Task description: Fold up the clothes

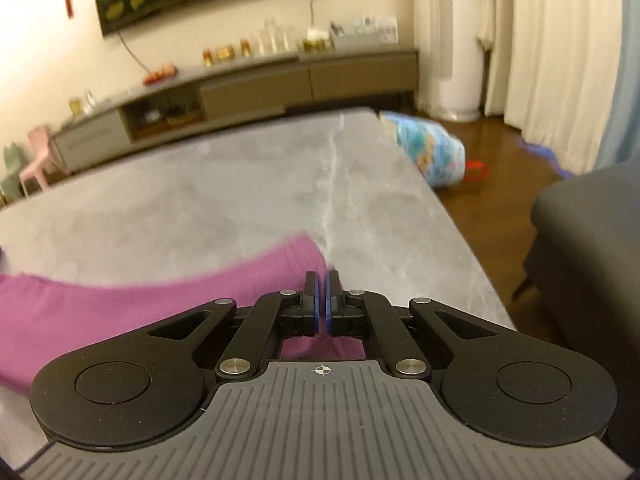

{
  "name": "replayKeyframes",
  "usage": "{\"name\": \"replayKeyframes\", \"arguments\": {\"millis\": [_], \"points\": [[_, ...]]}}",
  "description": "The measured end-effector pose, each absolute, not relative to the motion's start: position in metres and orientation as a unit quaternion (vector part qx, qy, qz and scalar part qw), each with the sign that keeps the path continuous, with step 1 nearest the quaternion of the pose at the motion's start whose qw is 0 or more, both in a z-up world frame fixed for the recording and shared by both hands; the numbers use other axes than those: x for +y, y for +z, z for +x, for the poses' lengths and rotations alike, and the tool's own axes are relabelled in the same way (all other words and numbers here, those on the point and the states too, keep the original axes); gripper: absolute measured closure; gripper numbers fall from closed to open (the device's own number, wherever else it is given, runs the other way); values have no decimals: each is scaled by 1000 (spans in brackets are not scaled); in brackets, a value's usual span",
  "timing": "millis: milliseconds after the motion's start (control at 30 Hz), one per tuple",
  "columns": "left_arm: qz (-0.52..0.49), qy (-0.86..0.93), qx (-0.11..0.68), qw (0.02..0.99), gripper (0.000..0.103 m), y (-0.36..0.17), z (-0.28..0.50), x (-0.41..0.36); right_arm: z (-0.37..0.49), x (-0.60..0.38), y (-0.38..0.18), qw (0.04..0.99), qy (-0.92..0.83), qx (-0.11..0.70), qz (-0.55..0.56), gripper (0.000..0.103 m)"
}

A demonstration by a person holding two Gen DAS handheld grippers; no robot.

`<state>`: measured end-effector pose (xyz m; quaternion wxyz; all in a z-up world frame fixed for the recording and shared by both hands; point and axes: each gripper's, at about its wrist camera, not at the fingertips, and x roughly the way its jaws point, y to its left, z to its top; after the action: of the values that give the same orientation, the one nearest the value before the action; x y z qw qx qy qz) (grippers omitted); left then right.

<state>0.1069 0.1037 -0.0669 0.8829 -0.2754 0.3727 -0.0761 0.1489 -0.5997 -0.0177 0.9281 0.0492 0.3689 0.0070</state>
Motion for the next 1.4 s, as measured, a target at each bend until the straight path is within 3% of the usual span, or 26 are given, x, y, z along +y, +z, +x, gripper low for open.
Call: {"name": "replayKeyframes", "arguments": {"millis": [100,300,367,400,533,600,667,733,967,1133,1200,1267,1400], "points": [[-293,-56,411,861,97,-101,110,107,159,-603,-52,907,-3,418,47,103],[-298,-59,411,860,96,-107,110,111,155,-609,-59,902,-4,429,49,103],[-302,-60,408,859,94,-106,112,110,151,-601,-51,908,-42,416,17,82],[-304,-61,407,859,94,-106,112,109,150,-591,-45,915,-64,398,-14,77],[-320,-66,405,854,93,-106,111,113,147,-543,-34,927,7,370,-67,81],[-324,-65,405,852,87,-105,109,122,158,-533,-48,909,50,410,-57,84],[-326,-65,406,851,71,-101,111,131,169,-537,-69,897,52,436,-49,80],[-323,-53,402,855,63,-94,114,147,174,-549,-70,898,45,437,-25,79],[-366,67,403,836,64,-84,143,250,193,-549,-69,887,8,459,-38,78],[-427,171,373,806,78,-94,138,319,201,-548,-63,874,-22,482,-53,64],[-462,163,365,791,77,-99,132,324,205,-540,-52,870,-44,487,-66,65],[-475,127,365,791,65,-98,131,321,210,-525,-36,868,-79,483,-88,68],[-469,57,357,806,64,-87,150,301,216,-423,33,912,36,406,-49,68]]}}
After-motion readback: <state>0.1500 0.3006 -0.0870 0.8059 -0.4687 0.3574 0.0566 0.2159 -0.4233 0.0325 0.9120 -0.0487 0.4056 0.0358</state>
